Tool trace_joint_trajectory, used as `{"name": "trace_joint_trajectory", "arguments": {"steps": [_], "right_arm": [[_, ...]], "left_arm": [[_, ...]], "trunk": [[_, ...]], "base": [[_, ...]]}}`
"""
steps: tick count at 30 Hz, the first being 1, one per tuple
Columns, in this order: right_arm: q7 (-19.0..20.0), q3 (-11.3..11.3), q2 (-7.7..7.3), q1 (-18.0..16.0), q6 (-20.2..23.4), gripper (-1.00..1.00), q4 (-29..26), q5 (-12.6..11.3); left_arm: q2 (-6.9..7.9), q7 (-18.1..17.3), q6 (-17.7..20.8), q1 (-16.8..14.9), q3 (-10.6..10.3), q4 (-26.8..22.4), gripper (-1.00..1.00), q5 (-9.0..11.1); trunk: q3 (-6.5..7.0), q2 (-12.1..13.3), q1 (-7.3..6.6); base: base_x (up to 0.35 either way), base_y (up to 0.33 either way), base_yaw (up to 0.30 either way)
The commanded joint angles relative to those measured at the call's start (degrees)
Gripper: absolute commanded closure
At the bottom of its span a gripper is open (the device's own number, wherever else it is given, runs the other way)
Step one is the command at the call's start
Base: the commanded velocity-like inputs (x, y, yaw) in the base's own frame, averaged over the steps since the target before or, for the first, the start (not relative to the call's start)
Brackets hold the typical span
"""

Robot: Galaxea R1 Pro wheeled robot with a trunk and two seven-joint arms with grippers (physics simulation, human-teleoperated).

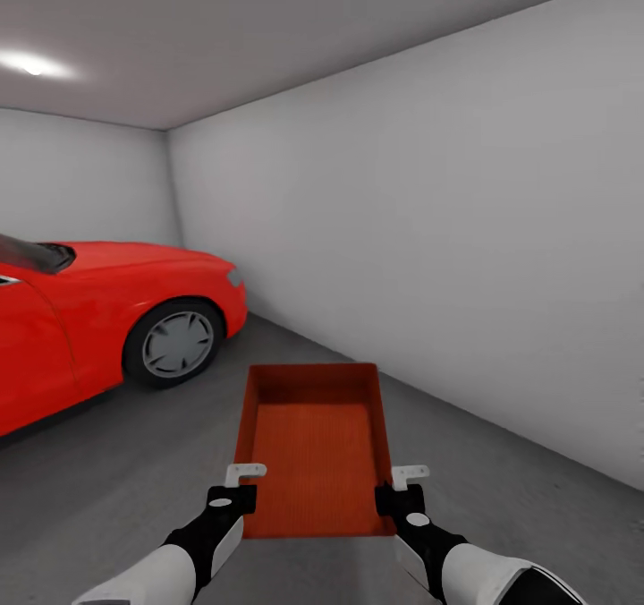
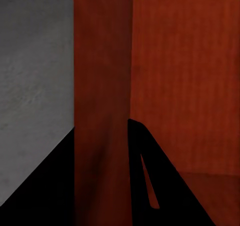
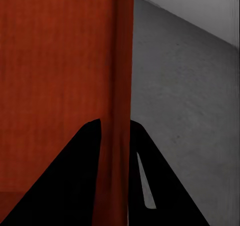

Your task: Move the two storage containers from the living room to the garage. In the garage, place one container on the floor and stack the other container on top of it (either order is fine).

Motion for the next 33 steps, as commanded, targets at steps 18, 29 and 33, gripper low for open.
{"name": "trace_joint_trajectory", "arguments": {"steps": [18,29,33], "right_arm": [[-0.5,-0.3,0.02,0.0,-0.5,1.00,0.3,-1.9],[-0.5,-0.3,0.02,0.0,-0.5,1.00,0.3,-1.9],[-0.5,-0.3,0.02,0.0,-0.5,1.00,0.3,-1.9]], "left_arm": [[-0.42,0.3,0.2,-0.1,3.6,-3.0,1.00,-1.5],[-0.39,0.3,0.2,-0.1,3.6,-3.0,1.00,-1.1],[-0.27,0.2,0.2,-0.1,3.5,-3.0,1.00,2.2]], "trunk": [[-0.08,-0.1,0.04],[-0.08,-0.1,0.04],[-0.08,-0.1,0.04]], "base": [[0.321,0.108,-0.285],[0.321,0.119,-0.284],[0.321,0.103,-0.285]]}}
